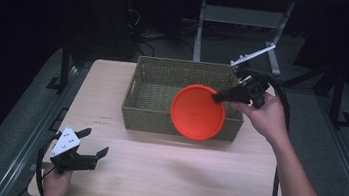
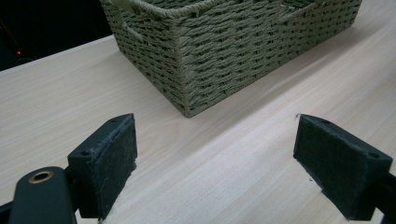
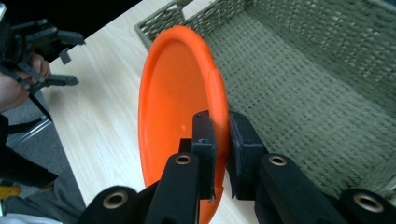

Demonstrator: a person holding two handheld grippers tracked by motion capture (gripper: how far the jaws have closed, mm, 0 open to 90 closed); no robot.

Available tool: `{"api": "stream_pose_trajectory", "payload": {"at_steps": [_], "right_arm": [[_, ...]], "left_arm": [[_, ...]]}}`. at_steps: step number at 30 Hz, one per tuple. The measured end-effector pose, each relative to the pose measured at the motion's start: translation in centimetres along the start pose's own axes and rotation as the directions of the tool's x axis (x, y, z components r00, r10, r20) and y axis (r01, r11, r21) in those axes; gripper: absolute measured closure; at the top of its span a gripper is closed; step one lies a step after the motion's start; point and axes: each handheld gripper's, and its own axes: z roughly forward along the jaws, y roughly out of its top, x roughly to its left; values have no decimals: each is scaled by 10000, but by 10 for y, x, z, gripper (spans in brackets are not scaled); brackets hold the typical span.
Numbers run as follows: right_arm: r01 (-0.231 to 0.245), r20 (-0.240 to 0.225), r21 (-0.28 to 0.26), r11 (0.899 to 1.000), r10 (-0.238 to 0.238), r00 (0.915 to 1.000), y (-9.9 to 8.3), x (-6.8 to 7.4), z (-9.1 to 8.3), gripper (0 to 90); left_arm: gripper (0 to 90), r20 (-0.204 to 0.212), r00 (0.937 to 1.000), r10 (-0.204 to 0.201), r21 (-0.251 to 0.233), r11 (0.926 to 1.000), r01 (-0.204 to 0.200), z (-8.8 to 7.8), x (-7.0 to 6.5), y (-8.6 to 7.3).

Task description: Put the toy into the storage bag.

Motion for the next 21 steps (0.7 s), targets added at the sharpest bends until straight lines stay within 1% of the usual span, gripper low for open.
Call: {"api": "stream_pose_trajectory", "payload": {"at_steps": [5, 11, 14, 18, 21], "right_arm": [[-254, 64, -98, 9996, 255, 9997, 9, -10, -1, 822], [-376, 212, -185, 9991, 379, 9991, 17, -19, -1, 822], [-538, 223, -229, 9983, 543, 9983, 20, -24, 0, 822], [-726, 340, -290, 9969, 735, 9967, 24, -29, 1, 822], [-874, 364, -346, 9956, 886, 9954, 26, -32, 3, 822]], "left_arm": [[129, 8, 10000, 1, 6, 10000, -1, 0, 0, 0], [129, 41, 10000, 11, -21, 10000, -11, 0, 0, 0], [128, 49, 10000, -1, -33, 10000, 1, 1, -1, 0], [128, 106, 9999, 129, 40, 9999, -129, 1, -1, 0], [129, 117, 9999, 92, 10, 10000, -92, 1, -1, 1]]}}
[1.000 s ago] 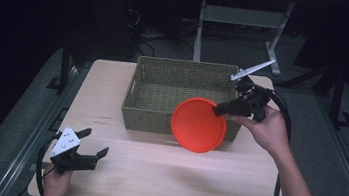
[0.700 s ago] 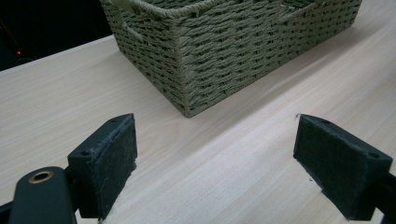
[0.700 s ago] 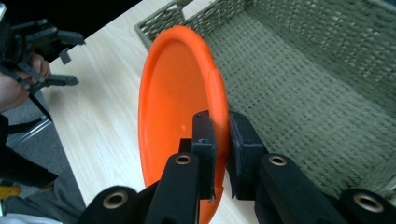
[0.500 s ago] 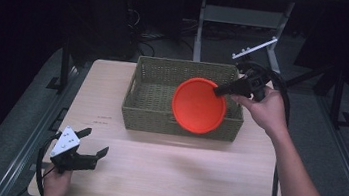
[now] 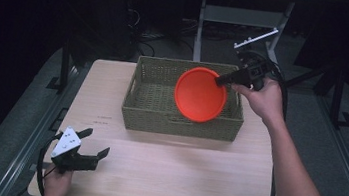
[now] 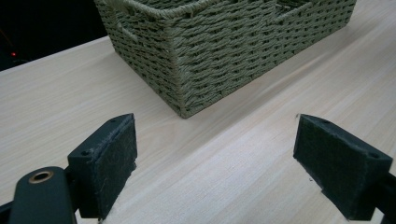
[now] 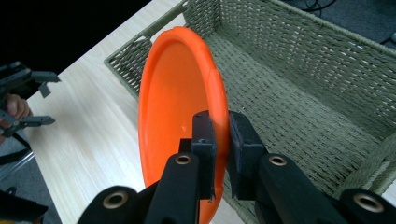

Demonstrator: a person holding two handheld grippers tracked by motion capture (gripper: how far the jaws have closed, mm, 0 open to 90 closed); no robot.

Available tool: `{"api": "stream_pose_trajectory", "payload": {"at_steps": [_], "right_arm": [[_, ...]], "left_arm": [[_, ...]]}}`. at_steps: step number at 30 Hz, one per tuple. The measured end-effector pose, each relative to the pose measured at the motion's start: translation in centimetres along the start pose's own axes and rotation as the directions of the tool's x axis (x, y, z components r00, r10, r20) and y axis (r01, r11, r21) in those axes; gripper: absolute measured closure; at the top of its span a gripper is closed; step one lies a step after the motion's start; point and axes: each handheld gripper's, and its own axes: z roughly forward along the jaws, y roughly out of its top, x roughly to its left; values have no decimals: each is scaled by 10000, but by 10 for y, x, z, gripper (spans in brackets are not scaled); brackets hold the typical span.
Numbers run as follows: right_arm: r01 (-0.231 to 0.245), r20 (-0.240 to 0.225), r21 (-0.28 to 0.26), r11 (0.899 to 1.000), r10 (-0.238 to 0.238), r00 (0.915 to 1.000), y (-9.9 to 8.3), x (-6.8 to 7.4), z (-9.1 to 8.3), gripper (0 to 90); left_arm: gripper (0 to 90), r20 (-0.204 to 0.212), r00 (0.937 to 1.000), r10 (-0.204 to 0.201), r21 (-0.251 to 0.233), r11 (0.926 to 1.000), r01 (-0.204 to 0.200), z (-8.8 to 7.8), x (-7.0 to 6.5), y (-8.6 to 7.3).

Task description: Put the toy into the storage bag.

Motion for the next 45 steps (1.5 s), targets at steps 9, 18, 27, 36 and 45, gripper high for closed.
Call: {"api": "stream_pose_trajectory", "payload": {"at_steps": [9, 18, 27, 36, 45], "right_arm": [[-419, 99, 17, 9991, 418, 9991, 9, -10, 11, 822], [-805, 442, -61, 9967, 807, 9958, 21, -22, 25, 822], [-1335, 936, 146, 9909, 1316, 9869, 29, -37, 47, 822], [-1693, 1244, 349, 9849, 1638, 9786, 28, -46, 67, 822], [-2009, 1302, 600, 9778, 1918, 9727, 21, -55, 88, 821]], "left_arm": [[128, 6, 10000, 9, 27, 10000, -9, 0, 0, 0], [128, 29, 10000, -29, -12, 10000, 29, 0, -1, 0], [128, 29, 10000, 49, 25, 10000, -49, 0, 0, 0], [129, -19, 10000, 19, -26, 10000, -19, -1, 0, 0], [129, -15, 10000, 10, -9, 10000, -10, -2, -1, 0]]}}
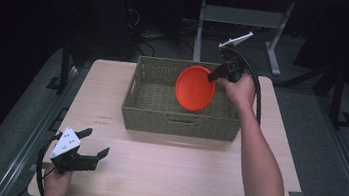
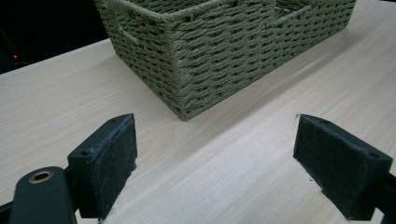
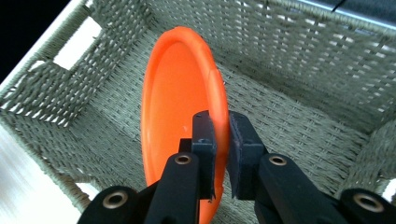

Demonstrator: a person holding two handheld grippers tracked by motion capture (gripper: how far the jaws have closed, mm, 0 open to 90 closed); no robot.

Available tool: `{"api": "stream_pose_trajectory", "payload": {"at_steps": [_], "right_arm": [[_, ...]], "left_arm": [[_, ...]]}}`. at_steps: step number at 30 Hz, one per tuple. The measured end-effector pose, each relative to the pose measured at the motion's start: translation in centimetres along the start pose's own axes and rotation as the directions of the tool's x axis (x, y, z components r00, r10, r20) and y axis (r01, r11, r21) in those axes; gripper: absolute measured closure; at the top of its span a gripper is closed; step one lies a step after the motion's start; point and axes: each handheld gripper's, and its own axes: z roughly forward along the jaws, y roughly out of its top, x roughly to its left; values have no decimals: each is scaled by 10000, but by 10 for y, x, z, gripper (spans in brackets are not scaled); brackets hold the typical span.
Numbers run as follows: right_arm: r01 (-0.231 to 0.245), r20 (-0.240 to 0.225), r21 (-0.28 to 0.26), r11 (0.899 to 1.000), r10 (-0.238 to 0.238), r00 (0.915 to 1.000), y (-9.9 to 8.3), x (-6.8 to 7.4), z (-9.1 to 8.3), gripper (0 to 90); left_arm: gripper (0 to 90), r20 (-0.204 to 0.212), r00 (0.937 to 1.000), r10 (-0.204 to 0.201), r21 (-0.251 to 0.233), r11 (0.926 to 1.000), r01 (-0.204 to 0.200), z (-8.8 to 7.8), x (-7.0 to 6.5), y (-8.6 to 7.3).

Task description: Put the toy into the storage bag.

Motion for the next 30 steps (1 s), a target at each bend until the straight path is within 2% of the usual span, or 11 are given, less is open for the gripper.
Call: {"api": "stream_pose_trajectory", "payload": {"at_steps": [2, 8, 16, 22, 26, 30], "right_arm": [[-47, 36, 137, 9999, 47, 10000, 0, -1, 5, 822], [-138, 45, 381, 9992, 137, 9999, -2, -1, 19, 821], [-416, 141, 870, 9953, 406, 9991, -12, -11, 37, 821], [-469, -30, 1111, 9927, 475, 9989, -16, -13, 49, 821], [-468, 354, 1482, 9878, 420, 9985, -19, -16, 59, 821], [-730, 500, 1594, 9845, 658, 9966, -21, -24, 64, 819]], "left_arm": [[128, -2, 9999, -102, -84, 9999, 102, 0, 0, 0], [129, -20, 10000, -28, -36, 10000, 28, -1, 1, 0], [129, 19, 10000, -11, -35, 10000, 11, 0, 0, 0], [129, 14, 10000, -43, -55, 10000, 43, 0, 0, 0], [128, 17, 10000, -33, -44, 10000, 33, 0, 0, 0], [128, 2, 10000, -63, -49, 10000, 63, 0, 0, -1]]}}
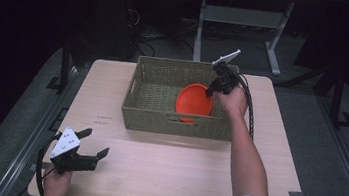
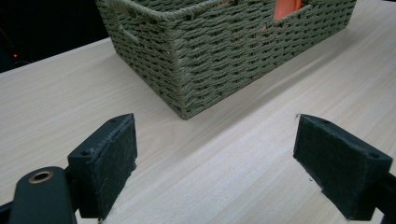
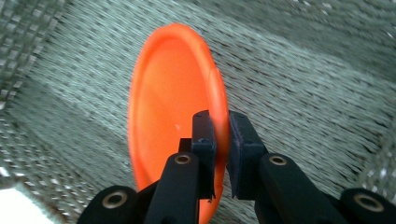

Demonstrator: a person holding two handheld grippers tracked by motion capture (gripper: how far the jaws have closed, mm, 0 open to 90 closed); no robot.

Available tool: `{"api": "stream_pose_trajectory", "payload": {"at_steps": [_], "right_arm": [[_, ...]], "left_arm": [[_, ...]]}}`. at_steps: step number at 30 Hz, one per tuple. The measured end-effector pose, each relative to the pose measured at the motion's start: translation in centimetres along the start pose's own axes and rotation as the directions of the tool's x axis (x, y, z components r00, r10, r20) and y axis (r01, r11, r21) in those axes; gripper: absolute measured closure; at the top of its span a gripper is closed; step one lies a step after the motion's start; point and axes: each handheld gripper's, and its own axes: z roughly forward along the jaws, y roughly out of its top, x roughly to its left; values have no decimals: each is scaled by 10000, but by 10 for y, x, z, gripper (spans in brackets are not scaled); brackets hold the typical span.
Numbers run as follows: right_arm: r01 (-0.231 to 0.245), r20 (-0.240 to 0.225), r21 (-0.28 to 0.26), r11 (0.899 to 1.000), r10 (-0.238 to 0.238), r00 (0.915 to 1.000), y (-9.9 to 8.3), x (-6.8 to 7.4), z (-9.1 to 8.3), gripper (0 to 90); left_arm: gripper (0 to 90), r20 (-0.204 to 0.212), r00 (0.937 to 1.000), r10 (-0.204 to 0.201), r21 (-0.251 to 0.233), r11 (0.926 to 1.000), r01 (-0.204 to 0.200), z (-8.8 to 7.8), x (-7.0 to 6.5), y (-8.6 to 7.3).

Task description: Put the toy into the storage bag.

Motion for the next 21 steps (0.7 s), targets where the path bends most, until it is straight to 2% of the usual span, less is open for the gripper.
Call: {"api": "stream_pose_trajectory", "payload": {"at_steps": [8, 16, 21], "right_arm": [[-139, 602, 486, 9987, 110, 9981, -1, -6, 8, 815], [-361, 840, 725, 9967, 300, 9960, 2, -6, 12, 800], [-223, 1256, 1043, 9943, 91, 9920, 1, -5, 16, 762]], "left_arm": [[129, -58, 10000, -40, -12, 10000, 40, -2, 0, -1], [129, -229, 9997, -112, 2, 9999, 112, -7, 1, -3], [129, -199, 9997, -111, -7, 9999, 111, -6, 0, -3]]}}
